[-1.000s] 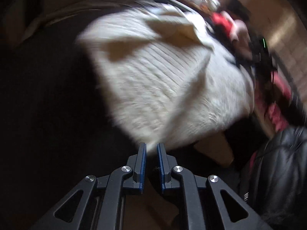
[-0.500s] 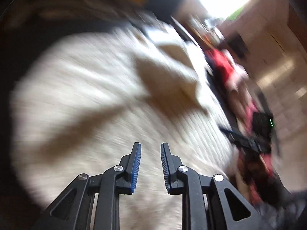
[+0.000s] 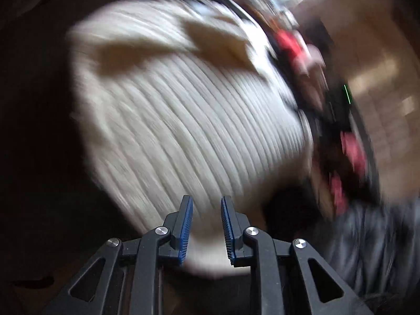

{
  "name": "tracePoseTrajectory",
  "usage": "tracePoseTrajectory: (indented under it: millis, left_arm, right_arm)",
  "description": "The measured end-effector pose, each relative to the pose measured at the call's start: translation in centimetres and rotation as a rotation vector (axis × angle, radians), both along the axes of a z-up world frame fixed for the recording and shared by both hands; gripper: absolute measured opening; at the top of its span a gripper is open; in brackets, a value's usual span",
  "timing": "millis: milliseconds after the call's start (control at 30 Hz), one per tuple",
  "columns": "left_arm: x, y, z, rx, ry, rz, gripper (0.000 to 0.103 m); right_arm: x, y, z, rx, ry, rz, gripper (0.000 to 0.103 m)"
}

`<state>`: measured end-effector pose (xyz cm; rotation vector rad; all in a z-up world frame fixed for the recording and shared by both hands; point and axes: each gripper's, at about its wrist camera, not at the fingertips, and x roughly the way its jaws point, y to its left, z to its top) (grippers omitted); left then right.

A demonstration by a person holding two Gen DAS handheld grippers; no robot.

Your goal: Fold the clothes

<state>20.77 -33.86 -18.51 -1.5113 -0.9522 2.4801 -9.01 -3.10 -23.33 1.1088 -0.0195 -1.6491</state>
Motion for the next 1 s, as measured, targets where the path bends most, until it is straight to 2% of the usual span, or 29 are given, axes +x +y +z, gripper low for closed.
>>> tracePoseTrajectory:
  millis: [67,167,233,267,300,400,500,533,567,600,633,733,833,900,933,1000]
  left_arm:
    - [-2.0,-1.6,-0.8,-0.003,0.018,0.116,0.022]
    - [-5.1,-2.9,-1.6,-0.011,0.032,0.186,0.02]
    - [-7.0,-3.6,-2.0,-0.048,0.033,0.202,0.018]
    - [-7.8,-4.0,-2.1,-0.076,0.035,0.198,0.011]
    - [-8.5,-4.3,-2.1,-0.108,0.037,0.189,0.009]
    - [-10.5,-5.3,-2.2,-0.159,0.046,0.164,0.008]
    - [-13.1,-5.5,-2.3,-0.184,0.057,0.162,0.005]
    - [-13.7,-5.4,-2.1,-0.168,0.046,0.171,0.004]
    - [-14.2,-5.2,-1.7,-0.142,0.03,0.183,0.004]
    - [-14.6,-4.9,-1.2,-0.082,0.054,0.18,0.012]
    - [-14.9,-4.5,-0.5,-0.008,0.093,0.17,0.017]
    - [-15.6,-2.7,1.0,0.195,0.215,0.124,0.024]
    - [-17.8,0.3,0.1,0.336,0.255,0.075,0.031]
    - [-19.3,1.7,-1.4,0.446,0.246,0.072,0.044]
    - [-20.1,2.4,-2.1,0.501,0.239,0.072,0.046]
    - [-21.9,3.5,-3.3,0.572,0.224,0.103,0.055]
  right_arm:
    - [0.3,-0.1,0.0,0.015,0.007,0.014,0.103]
    - [0.6,-0.1,0.1,0.054,0.012,0.063,0.103]
    - [0.7,0.1,0.1,0.072,0.017,0.076,0.103]
    - [0.9,0.3,0.1,0.079,0.017,0.078,0.103]
    - [1.1,0.6,0.1,0.086,0.016,0.075,0.103]
    - [2.1,1.5,0.2,0.107,0.015,0.068,0.103]
    - [3.6,1.8,0.3,0.166,0.058,0.092,0.103]
    - [3.9,1.7,0.3,0.185,0.065,0.098,0.103]
    - [4.0,1.5,0.5,0.21,0.064,0.109,0.103]
    - [4.1,1.2,0.7,0.236,0.061,0.122,0.103]
    - [3.8,0.8,1.0,0.264,0.05,0.145,0.103]
    - [2.3,0.2,2.3,0.278,0.046,0.165,0.103]
    - [-1.7,0.2,4.4,0.189,0.081,0.059,0.103]
    - [-4.8,0.0,5.3,0.149,0.097,-0.031,0.103]
    - [-6.3,-0.2,5.6,0.138,0.105,-0.079,0.103]
    - [-9.5,-0.5,5.7,0.111,0.102,-0.167,0.103]
